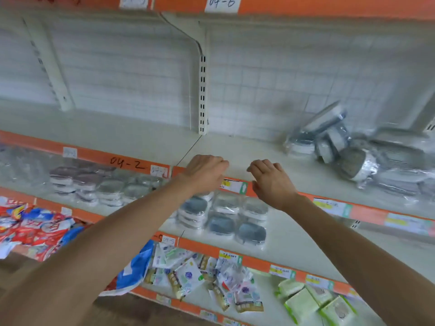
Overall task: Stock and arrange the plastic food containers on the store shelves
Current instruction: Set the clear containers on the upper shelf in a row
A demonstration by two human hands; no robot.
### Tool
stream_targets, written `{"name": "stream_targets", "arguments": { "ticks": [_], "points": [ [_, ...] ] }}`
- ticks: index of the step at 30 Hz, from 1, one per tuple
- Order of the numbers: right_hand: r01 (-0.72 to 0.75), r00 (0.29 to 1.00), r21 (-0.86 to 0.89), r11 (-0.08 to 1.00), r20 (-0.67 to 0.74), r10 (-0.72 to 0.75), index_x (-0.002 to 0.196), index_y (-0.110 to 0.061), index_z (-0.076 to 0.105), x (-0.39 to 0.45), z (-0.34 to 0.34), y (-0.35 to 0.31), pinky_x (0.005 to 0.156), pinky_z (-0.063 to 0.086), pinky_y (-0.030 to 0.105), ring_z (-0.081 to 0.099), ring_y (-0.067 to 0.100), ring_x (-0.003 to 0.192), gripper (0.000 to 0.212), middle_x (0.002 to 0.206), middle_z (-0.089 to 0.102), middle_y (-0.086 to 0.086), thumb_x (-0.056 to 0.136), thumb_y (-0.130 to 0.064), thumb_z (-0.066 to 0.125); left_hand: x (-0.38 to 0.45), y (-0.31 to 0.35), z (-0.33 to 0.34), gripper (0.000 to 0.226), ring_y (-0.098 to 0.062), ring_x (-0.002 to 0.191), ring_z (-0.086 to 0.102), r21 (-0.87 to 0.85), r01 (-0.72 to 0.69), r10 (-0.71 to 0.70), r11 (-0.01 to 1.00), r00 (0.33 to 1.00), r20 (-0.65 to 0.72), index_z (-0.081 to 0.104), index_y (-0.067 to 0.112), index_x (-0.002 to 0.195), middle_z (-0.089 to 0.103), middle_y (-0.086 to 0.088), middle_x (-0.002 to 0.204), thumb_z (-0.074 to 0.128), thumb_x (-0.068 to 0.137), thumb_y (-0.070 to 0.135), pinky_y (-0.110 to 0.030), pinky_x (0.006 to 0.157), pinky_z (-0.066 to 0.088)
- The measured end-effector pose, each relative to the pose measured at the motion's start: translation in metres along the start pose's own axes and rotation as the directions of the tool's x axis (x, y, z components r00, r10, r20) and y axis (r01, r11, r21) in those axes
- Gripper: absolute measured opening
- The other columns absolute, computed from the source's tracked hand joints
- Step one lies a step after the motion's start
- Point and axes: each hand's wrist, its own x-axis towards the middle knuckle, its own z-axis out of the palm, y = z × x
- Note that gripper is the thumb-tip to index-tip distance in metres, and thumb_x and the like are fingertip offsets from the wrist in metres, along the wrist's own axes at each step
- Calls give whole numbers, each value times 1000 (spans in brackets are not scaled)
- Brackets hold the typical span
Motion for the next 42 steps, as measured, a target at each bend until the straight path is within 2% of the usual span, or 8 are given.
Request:
{"name": "stream_targets", "arguments": {
  "ticks": [9,15,19,23,29,35,39,42],
  "points": [
    [-243,970,-84,966,-12,243,126,-14,51,-60,-18,127,94,28,32,42,21,121,37,129,49,1,90,-21,48,118,82,13,23,-27,98,57,-97,-193,188,976,980,-64,58,11,105,60,-4,107,45,87,18,-31,70,40],
    [-358,934,-124,926,-24,357,123,-12,52,-74,-21,206,92,32,36,44,25,118,38,125,51,5,85,-20,52,191,124,18,21,-28,96,57,-135,-245,235,960,968,-89,58,12,102,58,-4,104,46,86,18,-31,68,40],
    [-380,925,-90,921,-42,378,118,-11,54,-64,-15,244,92,34,37,45,25,117,33,124,52,5,86,-20,52,237,140,14,24,-29,100,57,-172,-155,140,973,985,-96,58,13,107,58,-4,110,48,86,22,-32,74,42],
    [-382,923,-39,923,-56,380,125,-13,51,-44,-8,272,95,32,35,43,24,120,37,128,49,4,90,-21,48,276,150,15,30,-29,104,53,-196,-16,-2,981,996,-94,53,9,113,53,-9,114,49,88,24,-35,77,43],
    [-489,872,32,872,45,487,133,-12,39,-5,8,298,100,34,35,42,25,121,51,131,46,7,91,-38,52,314,156,39,57,-32,108,51,-321,123,-165,939,981,-106,39,2,124,47,-15,121,60,87,40,-40,79,45],
    [-581,807,156,799,239,541,128,-9,32,33,19,305,92,43,43,47,32,119,62,129,45,13,86,-44,61,331,162,53,48,-34,100,55,-396,135,-183,908,979,-86,39,3,119,51,-15,115,63,86,30,-36,71,39],
    [-656,751,189,730,256,608,122,-10,33,39,28,302,90,45,46,49,33,118,57,125,48,12,85,-43,61,331,155,47,43,-34,100,55,-438,146,-214,887,971,-109,41,5,116,54,-14,114,60,84,25,-35,68,40],
    [-647,761,193,737,219,611,124,-5,35,40,28,302,90,44,43,49,33,119,49,130,48,15,89,-30,58,317,140,41,43,-33,91,56,-464,136,-246,875,951,-185,41,7,110,56,-12,108,62,80,28,-32,63,37]
  ]
}}
